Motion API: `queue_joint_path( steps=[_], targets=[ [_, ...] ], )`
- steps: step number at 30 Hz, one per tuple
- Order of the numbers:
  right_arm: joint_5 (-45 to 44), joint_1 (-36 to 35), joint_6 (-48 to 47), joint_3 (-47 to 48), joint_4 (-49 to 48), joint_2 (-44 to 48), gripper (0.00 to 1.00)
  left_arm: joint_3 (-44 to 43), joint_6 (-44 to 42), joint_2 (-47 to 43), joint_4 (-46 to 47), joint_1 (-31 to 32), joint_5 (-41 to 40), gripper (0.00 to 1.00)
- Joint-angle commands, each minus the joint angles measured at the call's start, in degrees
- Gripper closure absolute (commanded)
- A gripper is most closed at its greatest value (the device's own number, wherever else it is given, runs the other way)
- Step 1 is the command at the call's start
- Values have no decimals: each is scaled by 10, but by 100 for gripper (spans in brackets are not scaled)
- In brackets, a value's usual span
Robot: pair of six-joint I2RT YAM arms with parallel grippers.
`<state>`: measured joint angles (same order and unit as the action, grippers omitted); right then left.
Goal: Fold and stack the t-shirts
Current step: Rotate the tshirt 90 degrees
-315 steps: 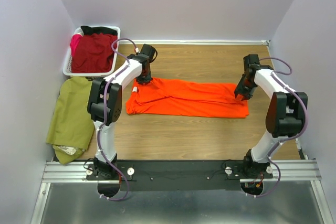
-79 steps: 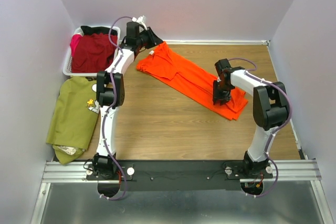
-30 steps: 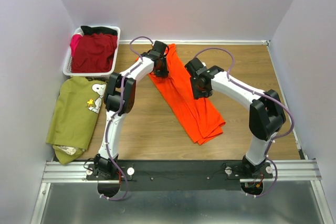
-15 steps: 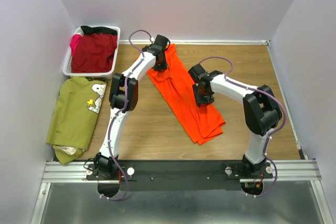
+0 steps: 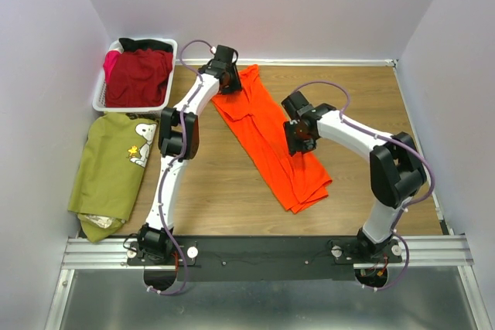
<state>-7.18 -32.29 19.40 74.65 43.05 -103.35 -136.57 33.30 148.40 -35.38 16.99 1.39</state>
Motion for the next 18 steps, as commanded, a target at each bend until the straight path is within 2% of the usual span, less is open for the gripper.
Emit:
queue_joint_path(
  steps=[1,2,4,6,12,18],
  targets=[
    [14,-6,-16,0,-13,33,49,-6,3,16,22,7,34,55],
    [12,-6,-27,1,-20,32,48,-3,1,14,25,8,30,55],
    [-9,-7,-35,9,-34,25,38,13,-5,4,39,8,29,53],
    [-21,-6,-52,27,-55,11,32,21,-14,-5,49,7,24,44],
    [-41,-6,-75,139,-55,-87,31,18,-32,-21,28,7,5,41],
    [-7,-7,-86,78,-53,-77,31,72,-53,-72,31,8,-36,41]
  ],
)
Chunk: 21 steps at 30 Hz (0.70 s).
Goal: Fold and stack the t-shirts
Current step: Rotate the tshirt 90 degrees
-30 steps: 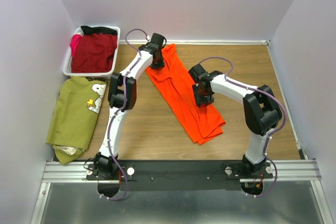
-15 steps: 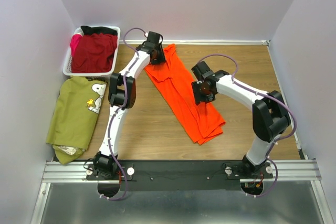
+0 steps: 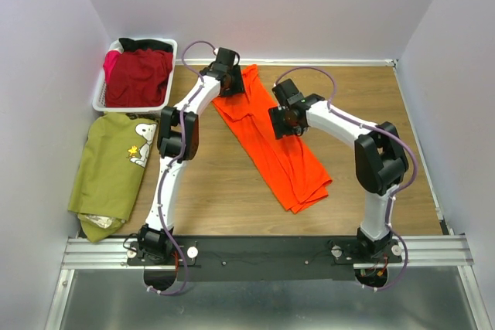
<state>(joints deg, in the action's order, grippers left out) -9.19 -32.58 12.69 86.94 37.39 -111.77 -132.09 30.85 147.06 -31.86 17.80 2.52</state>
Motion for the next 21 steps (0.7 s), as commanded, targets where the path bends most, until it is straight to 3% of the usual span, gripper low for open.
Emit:
queue_joint_path(
  steps=[1,11,21],
  targets=[
    [18,-4,-20,-58,3,14,31,31,-36,-64,-5,0,-50,41],
    [65,-21,21,-172,-4,19,31,34,-62,-92,-34,2,-78,40],
    [130,-101,80,-214,-5,29,32,45,-69,-92,-53,11,-73,40]
  ],
)
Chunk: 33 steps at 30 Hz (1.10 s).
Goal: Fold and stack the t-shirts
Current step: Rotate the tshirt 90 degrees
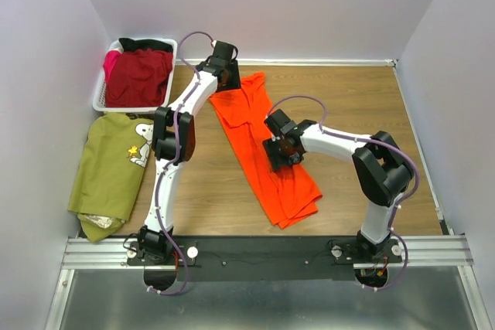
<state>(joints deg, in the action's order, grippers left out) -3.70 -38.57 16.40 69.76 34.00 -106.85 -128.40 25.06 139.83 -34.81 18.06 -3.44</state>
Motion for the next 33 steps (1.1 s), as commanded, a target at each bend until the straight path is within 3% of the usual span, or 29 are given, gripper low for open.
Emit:
queue_joint_path(
  steps=[1,11,19,23,28,30,33],
  targets=[
    [76,-55,43,-41,29,-20,32,6,-11,-16,-27,10,-15,40],
    [97,-93,46,43,32,-35,32,-36,-5,47,-77,32,-36,40],
    [-25,-96,67,83,34,39,33,-102,16,123,-98,48,-33,40],
    [-76,-95,74,85,35,77,32,-112,10,135,-48,49,31,40],
    [-115,-95,77,79,44,97,32,-131,19,146,81,46,154,39],
    [-130,-96,80,81,57,96,32,-142,39,156,118,44,212,28],
    [-150,-95,86,91,72,91,32,-158,71,178,191,38,274,24]
  ],
)
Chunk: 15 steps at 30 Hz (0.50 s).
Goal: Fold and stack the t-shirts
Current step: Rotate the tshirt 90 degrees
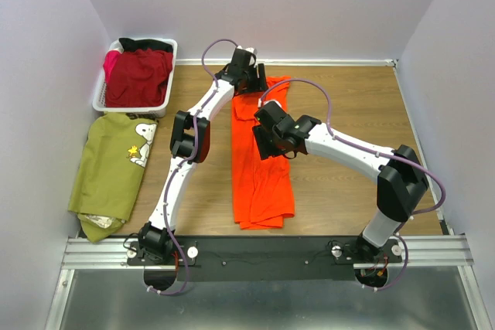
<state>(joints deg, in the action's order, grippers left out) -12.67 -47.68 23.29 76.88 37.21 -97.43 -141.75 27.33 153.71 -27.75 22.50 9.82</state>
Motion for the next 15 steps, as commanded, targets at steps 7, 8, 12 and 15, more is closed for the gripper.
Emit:
queue_joint_path(
  steps=[7,8,12,15],
  targets=[
    [-95,10,24,47,51,-14,32,-13,28,-1,216,-20,137,20],
    [-88,15,25,49,52,-17,32,-5,17,-17,220,-22,109,19],
    [-80,29,10,43,51,-30,32,45,-37,-112,225,-29,35,19],
    [-64,30,4,25,52,-37,33,60,-76,-170,182,-38,3,19]
  ],
)
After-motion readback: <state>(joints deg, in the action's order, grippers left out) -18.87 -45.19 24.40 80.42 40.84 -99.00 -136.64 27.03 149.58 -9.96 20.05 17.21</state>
